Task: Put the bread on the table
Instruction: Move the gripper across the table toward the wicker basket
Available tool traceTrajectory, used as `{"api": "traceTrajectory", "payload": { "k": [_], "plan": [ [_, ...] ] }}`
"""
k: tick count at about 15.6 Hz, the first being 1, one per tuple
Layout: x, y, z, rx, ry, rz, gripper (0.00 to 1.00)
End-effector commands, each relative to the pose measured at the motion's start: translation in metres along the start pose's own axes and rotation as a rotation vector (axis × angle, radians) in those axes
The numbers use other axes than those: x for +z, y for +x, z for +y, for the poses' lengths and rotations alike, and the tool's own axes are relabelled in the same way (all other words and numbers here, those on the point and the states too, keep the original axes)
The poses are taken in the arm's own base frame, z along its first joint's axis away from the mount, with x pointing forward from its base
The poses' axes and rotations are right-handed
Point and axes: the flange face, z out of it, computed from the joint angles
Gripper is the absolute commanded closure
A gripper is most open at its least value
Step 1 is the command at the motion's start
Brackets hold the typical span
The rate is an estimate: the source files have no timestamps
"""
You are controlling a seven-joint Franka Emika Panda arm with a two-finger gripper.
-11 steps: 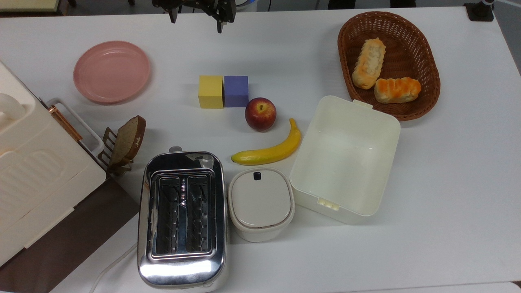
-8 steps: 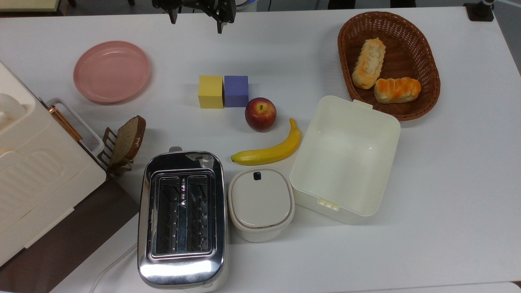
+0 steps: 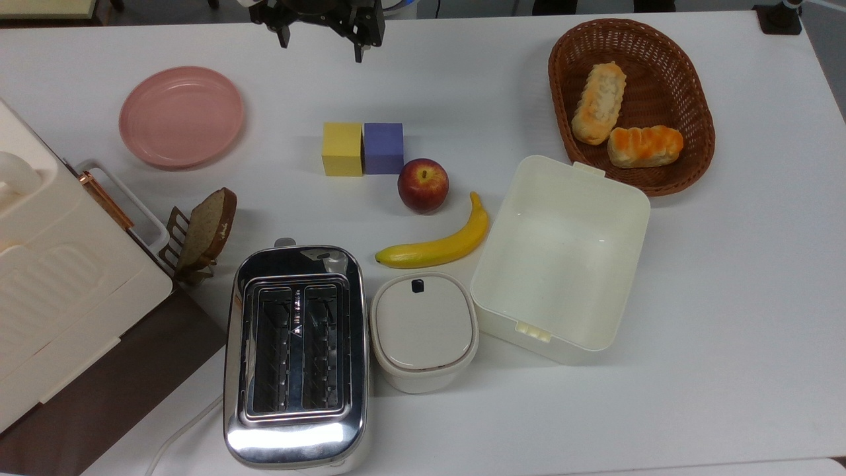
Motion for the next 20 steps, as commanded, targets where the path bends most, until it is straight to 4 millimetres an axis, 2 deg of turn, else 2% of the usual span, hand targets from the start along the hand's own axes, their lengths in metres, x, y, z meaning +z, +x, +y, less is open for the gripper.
{"api": "traceTrajectory", "payload": {
  "k": [1,4,9,12,14,15,18,20],
  "plan": [
    [0.001,-0.001,-0.010,-0.091,0.012,0.009,0.00],
    [0.007,-0.008,-0.054,-0.255,0.012,-0.021,0.00],
    [0.017,-0.051,-0.178,-0.485,-0.005,-0.058,0.00],
    [0.020,-0.086,-0.244,-0.531,-0.012,-0.064,0.00],
    [0.030,-0.109,-0.282,-0.590,-0.034,-0.081,0.00],
    [0.033,-0.120,-0.298,-0.594,-0.034,-0.088,0.00],
    [0.047,-0.149,-0.346,-0.466,-0.047,-0.085,0.00],
    [0.054,-0.162,-0.375,-0.281,-0.032,-0.043,0.00]
  ]
}}
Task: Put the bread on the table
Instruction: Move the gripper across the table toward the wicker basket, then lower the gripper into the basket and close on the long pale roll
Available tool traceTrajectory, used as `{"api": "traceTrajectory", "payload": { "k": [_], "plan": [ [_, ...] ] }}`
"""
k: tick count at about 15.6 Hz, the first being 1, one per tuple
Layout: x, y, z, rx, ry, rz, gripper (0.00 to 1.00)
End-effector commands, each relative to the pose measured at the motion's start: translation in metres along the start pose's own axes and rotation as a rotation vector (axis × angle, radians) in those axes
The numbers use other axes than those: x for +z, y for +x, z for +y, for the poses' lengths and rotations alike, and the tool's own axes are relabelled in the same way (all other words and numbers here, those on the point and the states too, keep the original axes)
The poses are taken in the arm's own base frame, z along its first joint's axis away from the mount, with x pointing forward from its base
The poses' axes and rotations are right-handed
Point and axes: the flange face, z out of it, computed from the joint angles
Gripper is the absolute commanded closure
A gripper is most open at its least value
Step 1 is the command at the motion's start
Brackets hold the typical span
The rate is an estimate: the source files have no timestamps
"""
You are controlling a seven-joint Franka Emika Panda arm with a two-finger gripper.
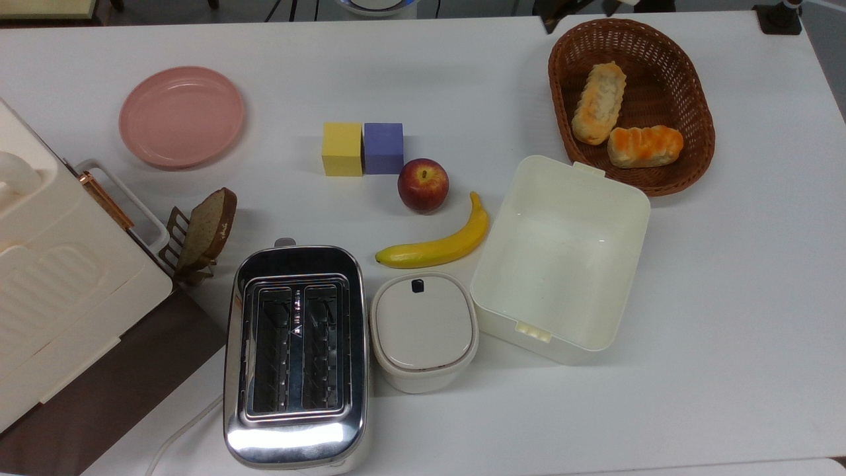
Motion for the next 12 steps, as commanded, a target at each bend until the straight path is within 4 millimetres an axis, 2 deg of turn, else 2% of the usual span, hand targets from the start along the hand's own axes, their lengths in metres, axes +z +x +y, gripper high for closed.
{"api": "traceTrajectory", "payload": {
  "k": [1,3,5,8,12],
  "plan": [
    [0.011,0.001,-0.048,0.243,0.020,0.044,0.00],
    [0.033,-0.002,-0.083,0.187,-0.018,0.023,0.00],
    [0.057,0.008,-0.101,0.177,-0.044,0.026,0.00],
    [0.097,0.028,-0.116,0.166,-0.099,0.026,0.00],
    [0.135,0.046,-0.118,0.157,-0.145,0.017,0.00]
  ]
}}
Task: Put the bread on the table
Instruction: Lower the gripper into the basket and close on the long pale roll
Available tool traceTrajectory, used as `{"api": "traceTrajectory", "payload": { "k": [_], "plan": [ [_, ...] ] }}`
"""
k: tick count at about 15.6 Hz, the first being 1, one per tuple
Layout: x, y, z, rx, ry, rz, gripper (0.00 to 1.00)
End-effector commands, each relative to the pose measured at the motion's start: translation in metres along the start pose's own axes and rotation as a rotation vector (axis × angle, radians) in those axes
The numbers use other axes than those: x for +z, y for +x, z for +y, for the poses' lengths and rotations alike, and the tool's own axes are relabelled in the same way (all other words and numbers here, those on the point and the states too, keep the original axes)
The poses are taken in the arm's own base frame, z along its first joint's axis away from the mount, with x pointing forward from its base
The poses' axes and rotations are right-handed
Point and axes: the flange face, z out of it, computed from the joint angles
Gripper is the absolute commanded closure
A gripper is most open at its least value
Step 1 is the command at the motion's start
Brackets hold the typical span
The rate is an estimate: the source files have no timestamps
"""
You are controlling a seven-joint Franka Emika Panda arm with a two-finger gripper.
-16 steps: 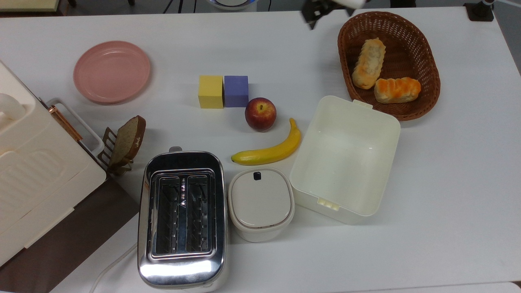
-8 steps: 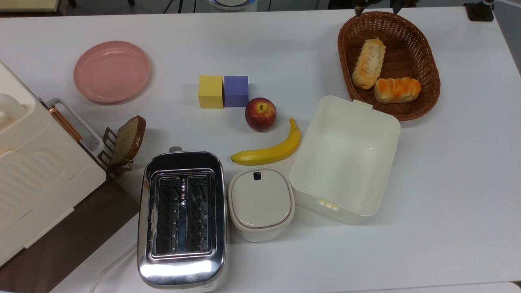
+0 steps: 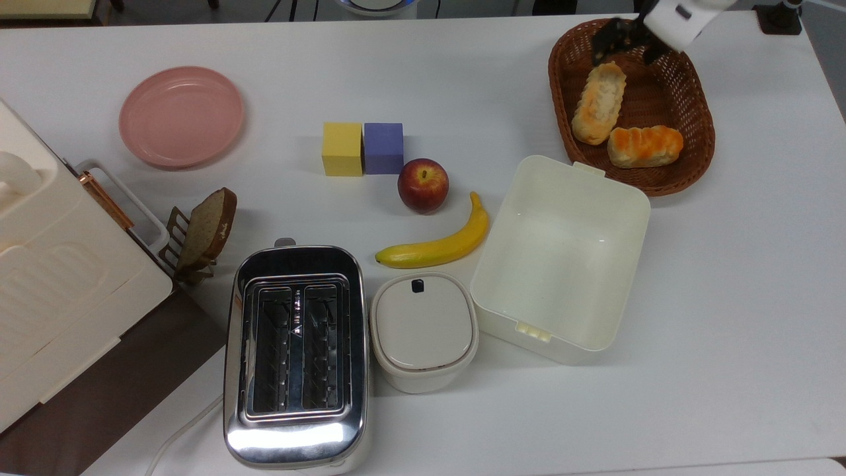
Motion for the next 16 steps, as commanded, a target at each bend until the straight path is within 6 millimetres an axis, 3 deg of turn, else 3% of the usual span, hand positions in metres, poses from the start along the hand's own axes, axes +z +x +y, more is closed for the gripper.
{"api": "traceTrajectory", "payload": {
  "k": [1,6,7,8,9,10,11,14,16],
  "plan": [
    [0.026,0.013,-0.009,0.003,-0.043,0.026,0.00],
    [0.061,0.026,-0.024,0.038,-0.068,0.041,0.00],
    [0.065,0.026,-0.026,0.039,-0.089,0.049,0.12],
    [0.066,0.026,-0.027,0.032,-0.100,0.055,0.31],
    [0.064,0.026,-0.026,0.026,-0.099,0.058,0.62],
    [0.060,0.027,-0.023,0.032,-0.093,0.058,0.91],
    [0.049,0.028,-0.021,0.029,-0.079,0.062,1.00],
    [0.008,0.019,0.001,0.026,-0.080,0.046,1.00],
    [-0.030,0.012,0.028,0.034,-0.045,0.018,1.00]
  ]
}}
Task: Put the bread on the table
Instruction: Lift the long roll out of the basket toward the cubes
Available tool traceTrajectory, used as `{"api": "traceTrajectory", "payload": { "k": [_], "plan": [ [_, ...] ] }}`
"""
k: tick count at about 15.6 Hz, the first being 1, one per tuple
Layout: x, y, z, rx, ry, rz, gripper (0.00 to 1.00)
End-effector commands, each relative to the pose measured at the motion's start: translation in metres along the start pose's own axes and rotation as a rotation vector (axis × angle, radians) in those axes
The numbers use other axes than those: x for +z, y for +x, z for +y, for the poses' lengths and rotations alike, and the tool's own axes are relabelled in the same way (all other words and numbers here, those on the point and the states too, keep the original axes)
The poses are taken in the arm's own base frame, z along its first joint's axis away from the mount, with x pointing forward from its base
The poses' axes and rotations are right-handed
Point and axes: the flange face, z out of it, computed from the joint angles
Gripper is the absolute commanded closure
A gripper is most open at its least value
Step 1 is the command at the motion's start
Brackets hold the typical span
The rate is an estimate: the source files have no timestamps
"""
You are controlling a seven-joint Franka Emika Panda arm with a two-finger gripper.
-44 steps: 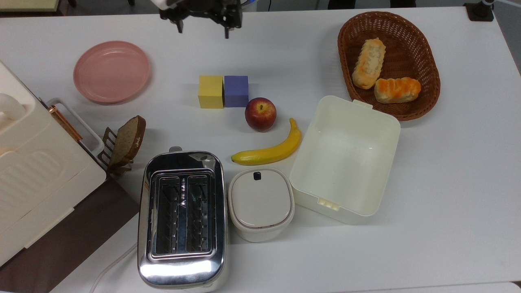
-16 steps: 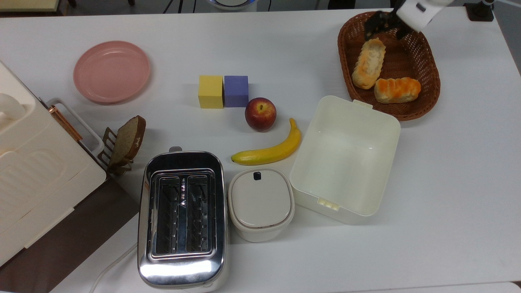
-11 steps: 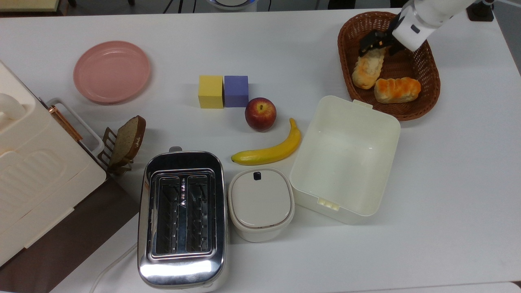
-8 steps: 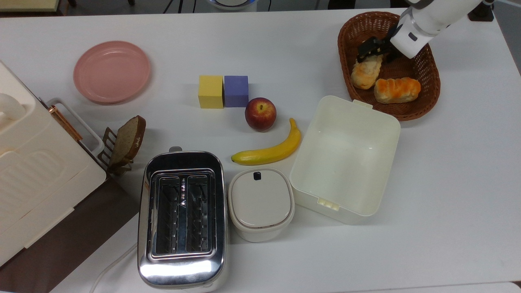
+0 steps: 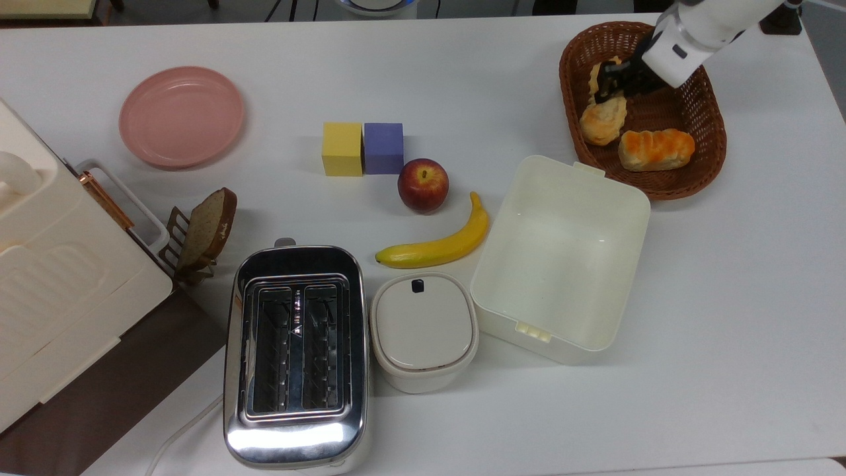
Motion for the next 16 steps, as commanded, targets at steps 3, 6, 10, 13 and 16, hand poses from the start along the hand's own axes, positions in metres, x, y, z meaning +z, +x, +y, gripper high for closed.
{"api": "traceTrajectory", "payload": {
  "k": [3,6,10,13,16],
  "plan": [
    [-0.098,-0.012,0.100,-0.011,0.111,-0.050,1.00],
    [-0.110,0.004,0.175,0.080,0.145,-0.051,1.00],
    [-0.107,0.015,0.267,0.152,0.201,-0.077,0.03],
    [-0.105,0.013,0.311,0.181,0.211,-0.114,0.00],
    [-0.098,0.015,0.324,0.197,0.212,-0.130,0.00]
  ]
}}
